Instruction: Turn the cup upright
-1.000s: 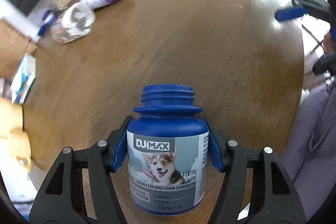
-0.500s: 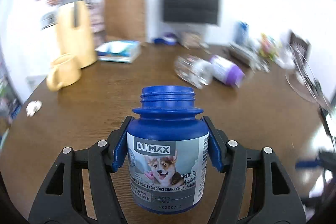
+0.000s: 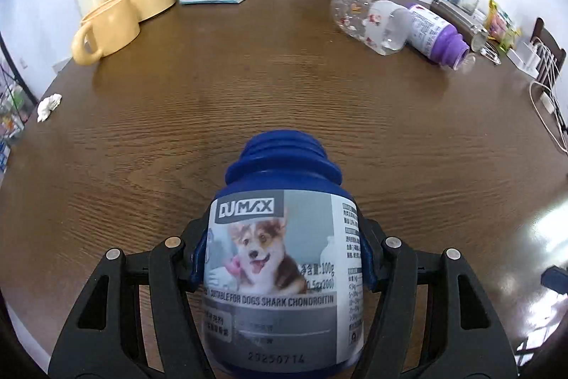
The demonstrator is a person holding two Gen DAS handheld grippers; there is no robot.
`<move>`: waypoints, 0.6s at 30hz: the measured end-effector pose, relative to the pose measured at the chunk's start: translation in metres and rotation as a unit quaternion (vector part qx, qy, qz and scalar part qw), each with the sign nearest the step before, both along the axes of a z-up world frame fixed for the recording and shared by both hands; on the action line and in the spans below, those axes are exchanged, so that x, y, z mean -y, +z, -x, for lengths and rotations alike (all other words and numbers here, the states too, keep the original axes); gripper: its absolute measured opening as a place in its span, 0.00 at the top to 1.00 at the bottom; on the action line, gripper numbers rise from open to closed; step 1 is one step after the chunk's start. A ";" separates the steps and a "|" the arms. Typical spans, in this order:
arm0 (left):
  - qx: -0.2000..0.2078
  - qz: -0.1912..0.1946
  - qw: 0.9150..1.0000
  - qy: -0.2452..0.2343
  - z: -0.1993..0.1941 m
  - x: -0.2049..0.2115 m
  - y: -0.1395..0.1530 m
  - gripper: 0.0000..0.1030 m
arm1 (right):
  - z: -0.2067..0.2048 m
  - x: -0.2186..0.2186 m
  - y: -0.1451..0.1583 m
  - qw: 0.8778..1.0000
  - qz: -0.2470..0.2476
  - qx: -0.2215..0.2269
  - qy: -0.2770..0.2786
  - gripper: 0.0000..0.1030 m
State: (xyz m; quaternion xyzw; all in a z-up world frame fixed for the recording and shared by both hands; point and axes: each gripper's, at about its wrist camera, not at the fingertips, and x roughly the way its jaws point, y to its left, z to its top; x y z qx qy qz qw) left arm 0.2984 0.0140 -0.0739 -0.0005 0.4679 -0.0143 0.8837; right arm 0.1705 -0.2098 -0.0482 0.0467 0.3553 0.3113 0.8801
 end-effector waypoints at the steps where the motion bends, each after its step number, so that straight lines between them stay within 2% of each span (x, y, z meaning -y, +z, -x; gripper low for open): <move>1: -0.001 0.000 1.000 0.000 0.000 0.000 -0.001 0.42 | 0.001 0.000 0.000 1.000 0.000 0.001 0.000 0.23; 4: 0.003 0.000 1.000 -0.001 0.002 -0.001 -0.001 0.42 | 0.002 0.002 0.002 1.000 -0.001 0.002 -0.002 0.23; 7: 0.009 0.009 1.000 -0.012 0.007 -0.002 0.002 0.37 | 0.000 0.003 0.006 1.000 0.004 0.005 -0.005 0.23; 9: 0.027 0.021 0.999 -0.021 0.018 -0.008 0.013 0.32 | -0.001 0.002 0.012 1.000 0.007 0.010 -0.004 0.23; 10: 0.032 0.031 0.999 -0.027 0.025 -0.013 0.020 0.25 | -0.003 0.001 0.017 1.000 0.004 0.011 0.000 0.23; 12: 0.044 0.053 0.997 -0.035 0.039 -0.022 0.035 0.21 | -0.012 -0.002 0.027 1.000 -0.019 0.002 0.015 0.23; 15: 0.069 0.079 0.994 -0.028 0.067 -0.043 0.052 0.16 | -0.039 -0.014 0.035 0.997 -0.064 -0.046 0.020 0.23; 18: 0.072 0.091 0.993 -0.010 0.089 -0.060 0.057 0.16 | -0.089 -0.047 0.031 0.987 -0.078 -0.142 0.022 0.23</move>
